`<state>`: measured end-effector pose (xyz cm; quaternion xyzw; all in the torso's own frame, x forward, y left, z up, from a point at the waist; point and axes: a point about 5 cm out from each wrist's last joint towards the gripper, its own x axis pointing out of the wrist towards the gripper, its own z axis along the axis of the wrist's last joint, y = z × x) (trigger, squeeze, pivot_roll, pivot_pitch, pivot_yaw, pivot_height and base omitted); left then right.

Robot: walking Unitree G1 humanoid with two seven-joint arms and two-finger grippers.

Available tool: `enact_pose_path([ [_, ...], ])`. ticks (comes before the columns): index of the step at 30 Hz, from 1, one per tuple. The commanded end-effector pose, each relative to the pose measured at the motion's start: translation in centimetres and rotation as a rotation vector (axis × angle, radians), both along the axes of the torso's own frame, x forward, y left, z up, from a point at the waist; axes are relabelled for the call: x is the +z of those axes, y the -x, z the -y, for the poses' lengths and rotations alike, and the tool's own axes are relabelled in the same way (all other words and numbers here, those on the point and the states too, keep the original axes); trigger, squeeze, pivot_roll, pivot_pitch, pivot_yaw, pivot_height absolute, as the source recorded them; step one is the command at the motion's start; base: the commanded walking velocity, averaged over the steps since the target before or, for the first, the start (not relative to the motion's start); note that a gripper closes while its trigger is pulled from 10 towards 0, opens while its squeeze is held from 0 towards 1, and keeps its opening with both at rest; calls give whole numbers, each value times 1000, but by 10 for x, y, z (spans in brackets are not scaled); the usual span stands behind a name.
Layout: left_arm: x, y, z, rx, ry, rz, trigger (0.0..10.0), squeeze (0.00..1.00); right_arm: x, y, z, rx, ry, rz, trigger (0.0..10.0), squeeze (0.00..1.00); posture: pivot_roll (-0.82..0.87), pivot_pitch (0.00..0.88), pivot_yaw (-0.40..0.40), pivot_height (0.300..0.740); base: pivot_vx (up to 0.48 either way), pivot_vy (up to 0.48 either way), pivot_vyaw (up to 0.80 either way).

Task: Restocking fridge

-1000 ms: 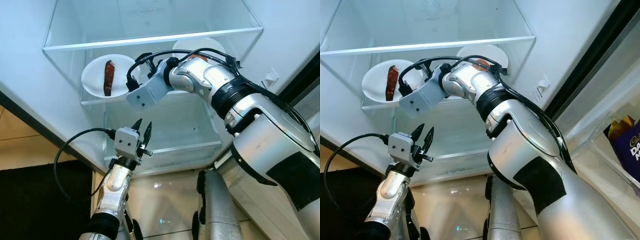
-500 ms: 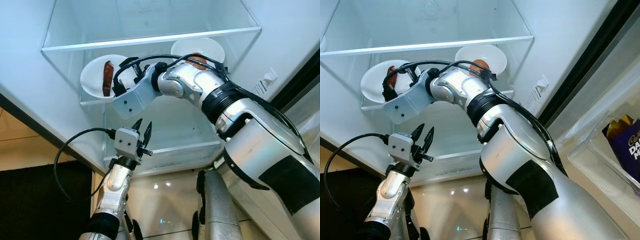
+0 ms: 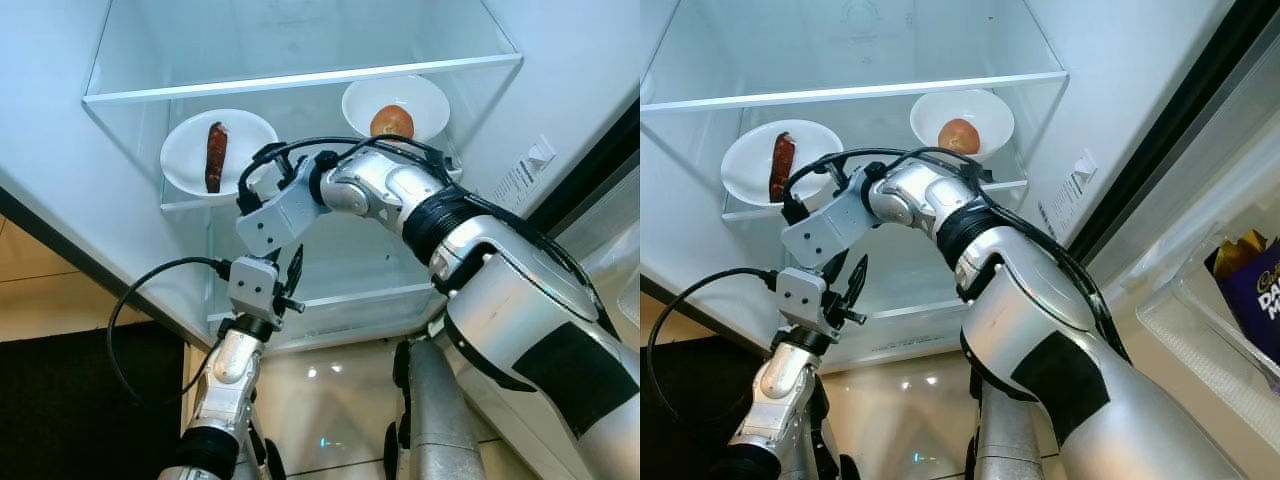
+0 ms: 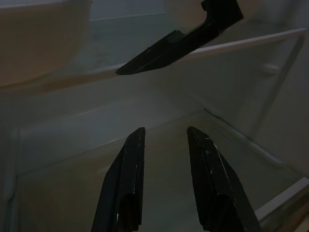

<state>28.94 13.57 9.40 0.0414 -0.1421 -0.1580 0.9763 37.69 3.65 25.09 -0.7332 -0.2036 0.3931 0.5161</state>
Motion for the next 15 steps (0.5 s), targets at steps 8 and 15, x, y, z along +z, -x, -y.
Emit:
enact_pose_path([
  [8,-4,11,-5,30,3,-6,10000,0,-10,4,-8,0,-19,-12,8431,0,23,319,-65,485,0,0,0],
  [15,-1,15,-11,42,0,3,10000,0,-6,3,-7,-12,-37,-5,0,0,25,334,-63,485,0,0,0],
])
